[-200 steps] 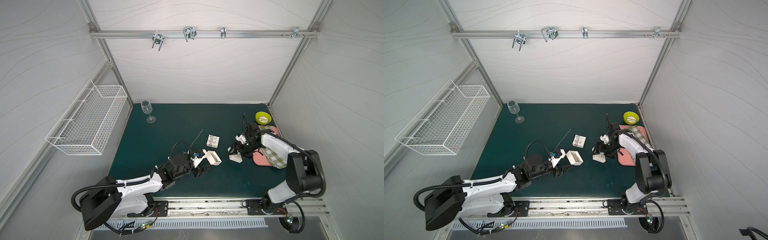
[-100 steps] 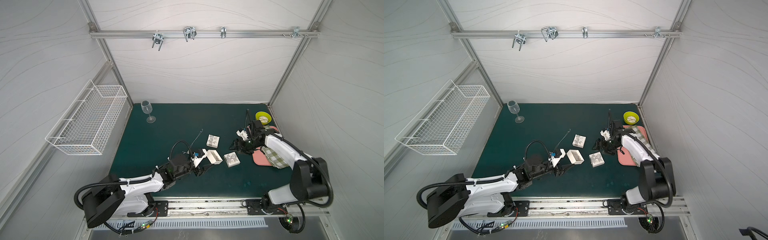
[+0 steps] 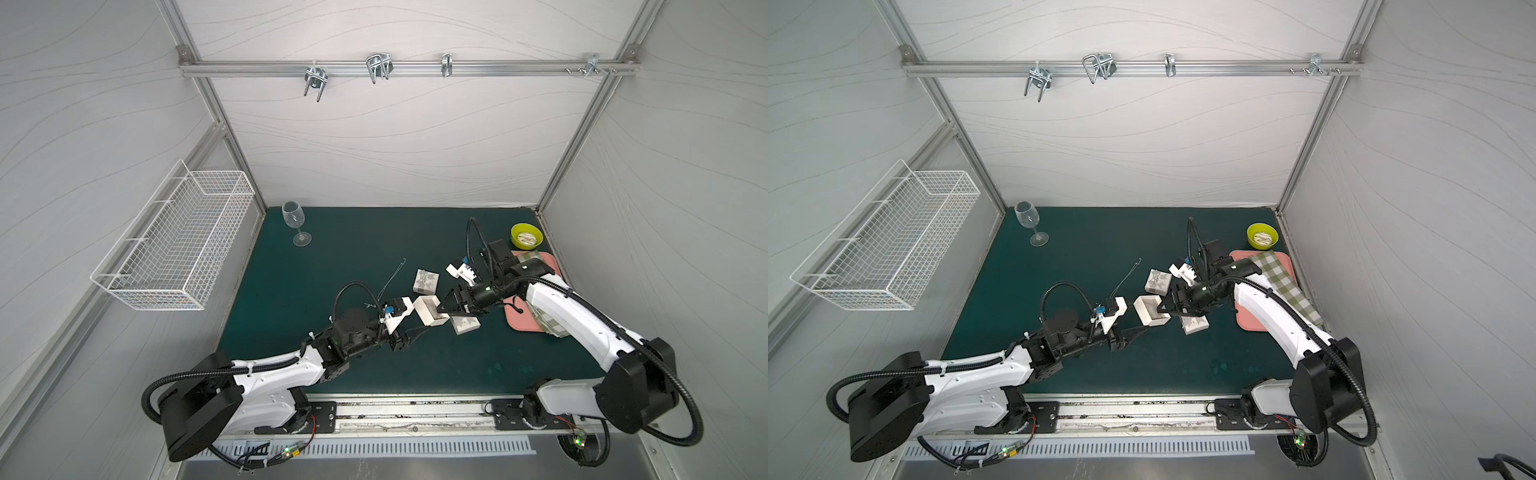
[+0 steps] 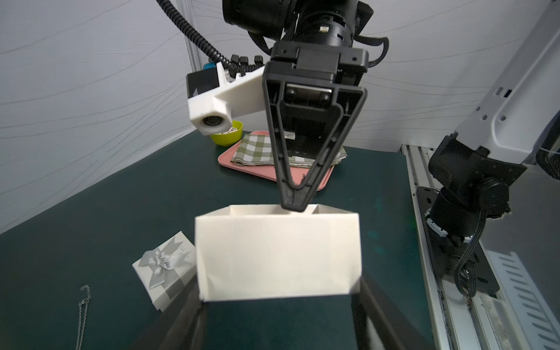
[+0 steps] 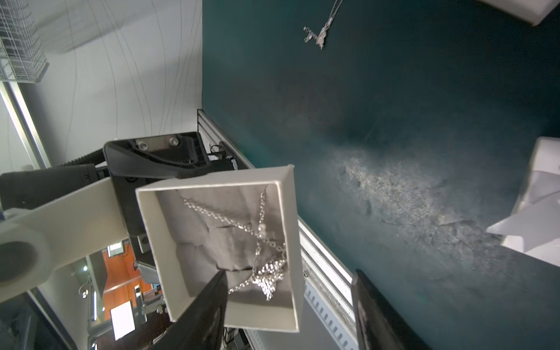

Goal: Take the necklace out of the lift-off lid jewelry box
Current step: Place the jewelry box at the center of the board.

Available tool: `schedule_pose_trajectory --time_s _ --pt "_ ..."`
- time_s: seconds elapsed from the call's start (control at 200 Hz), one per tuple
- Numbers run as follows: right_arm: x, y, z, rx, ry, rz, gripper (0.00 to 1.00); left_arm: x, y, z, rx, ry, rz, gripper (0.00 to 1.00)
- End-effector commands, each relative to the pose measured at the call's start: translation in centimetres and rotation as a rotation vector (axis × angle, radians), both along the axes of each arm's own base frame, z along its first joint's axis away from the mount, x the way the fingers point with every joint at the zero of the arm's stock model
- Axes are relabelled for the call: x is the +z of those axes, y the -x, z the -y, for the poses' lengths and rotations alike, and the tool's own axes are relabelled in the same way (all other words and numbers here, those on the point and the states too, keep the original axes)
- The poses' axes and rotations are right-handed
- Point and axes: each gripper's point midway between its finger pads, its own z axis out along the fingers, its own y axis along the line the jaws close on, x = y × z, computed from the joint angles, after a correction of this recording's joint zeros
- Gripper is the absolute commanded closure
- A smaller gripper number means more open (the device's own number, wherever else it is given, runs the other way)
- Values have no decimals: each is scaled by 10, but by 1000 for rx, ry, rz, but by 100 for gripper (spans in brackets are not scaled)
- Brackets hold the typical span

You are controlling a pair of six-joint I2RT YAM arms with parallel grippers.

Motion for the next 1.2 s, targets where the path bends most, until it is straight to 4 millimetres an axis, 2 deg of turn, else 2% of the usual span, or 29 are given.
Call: schedule_pose_trajectory --time_s 0.0,0.16,0.33,0.455,0.6,0.71,0.795,0.895,0.99,1.075,1.13,1.195 --pt "5 5 -2 17 -10 -33 43 24 2 2 -22 59 80 50" --pt "5 5 -5 24 -18 -35 57 23 0 4 -23 56 71 51" --pt "2 4 -8 31 -19 -46 81 23 0 5 -24 50 71 51" --pt "5 2 -9 33 -20 -35 94 20 -1 5 -23 37 67 51" --pt "10 1 -11 35 -32 -11 99 13 -1 7 -31 5 41 46" --pt "7 0 -12 30 -41 -13 100 5 2 8 -46 -33 13 35" --pt "-5 -4 -6 4 18 1 100 -5 -1 4 -20 -63 -14 18" --pt "-27 -14 8 -51 141 50 100 -19 -5 -8 44 -115 -69 7" --pt "-59 -25 28 -127 282 118 100 -25 -3 -21 89 -101 -103 3" --pt "-82 -27 40 -158 402 168 100 -31 0 -32 127 -80 -153 3" --pt "-94 -25 43 -154 483 207 100 -37 0 -42 169 -65 -196 3" --pt "-104 -20 38 -135 526 226 100 -44 1 -52 215 -41 -247 3"
